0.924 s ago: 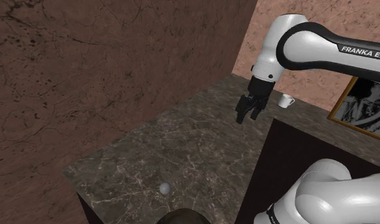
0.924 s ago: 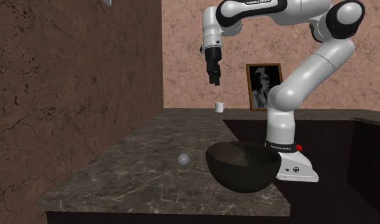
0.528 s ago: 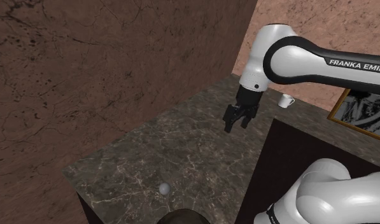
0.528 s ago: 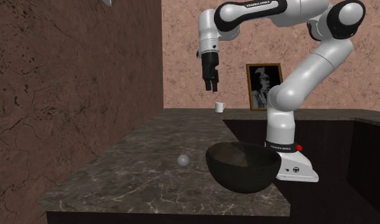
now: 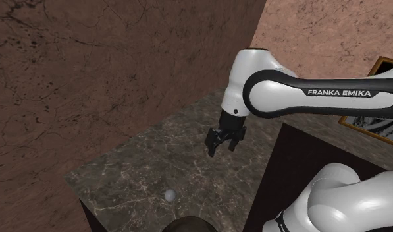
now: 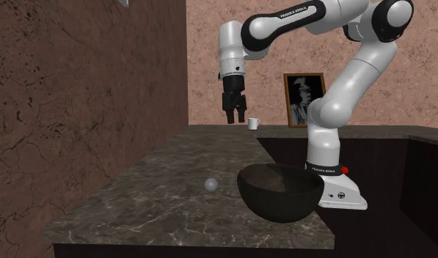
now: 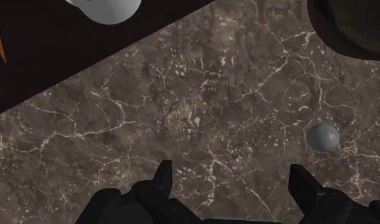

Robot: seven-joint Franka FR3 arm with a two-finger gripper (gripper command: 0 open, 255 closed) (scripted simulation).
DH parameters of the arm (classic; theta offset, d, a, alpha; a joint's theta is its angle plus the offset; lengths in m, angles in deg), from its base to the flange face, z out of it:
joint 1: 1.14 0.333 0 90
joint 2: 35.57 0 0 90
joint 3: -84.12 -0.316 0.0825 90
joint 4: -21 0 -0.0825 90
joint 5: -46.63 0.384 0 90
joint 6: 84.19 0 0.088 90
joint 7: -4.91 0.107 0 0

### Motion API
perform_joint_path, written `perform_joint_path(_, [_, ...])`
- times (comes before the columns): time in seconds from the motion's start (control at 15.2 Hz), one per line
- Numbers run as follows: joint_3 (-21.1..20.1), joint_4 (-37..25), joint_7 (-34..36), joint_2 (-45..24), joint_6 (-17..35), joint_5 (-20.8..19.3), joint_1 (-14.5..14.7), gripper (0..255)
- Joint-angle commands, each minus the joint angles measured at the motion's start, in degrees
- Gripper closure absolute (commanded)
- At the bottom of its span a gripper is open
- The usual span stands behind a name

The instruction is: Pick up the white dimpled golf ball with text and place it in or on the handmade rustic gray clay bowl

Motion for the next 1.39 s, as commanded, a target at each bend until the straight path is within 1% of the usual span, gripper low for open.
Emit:
perform_joint_path(0.0, [-2.8,-0.4,3.3,-3.3,3.3,1.3,0.6,0])
perform_joint_path(0.26, [-8.0,-1.6,9.3,-10.3,9.5,2.7,1.2,0])
perform_joint_path(0.46, [-11.7,-3.4,14.2,-16.4,14.1,2.5,1.3,0])
perform_joint_path(0.66, [-15.1,-5.8,19.7,-23.2,18.6,0.8,1.1,0])
perform_joint_path(0.86, [-18.0,-9.0,26.0,-30.7,22.5,-2.6,1.0,0])
perform_joint_path(0.92, [-18.4,-9.7,27.5,-32.4,23.3,-3.6,1.1,0])
perform_joint_path(1.32, [-18.8,-7.8,28.9,-36.0,28.5,-5.3,1.4,0])
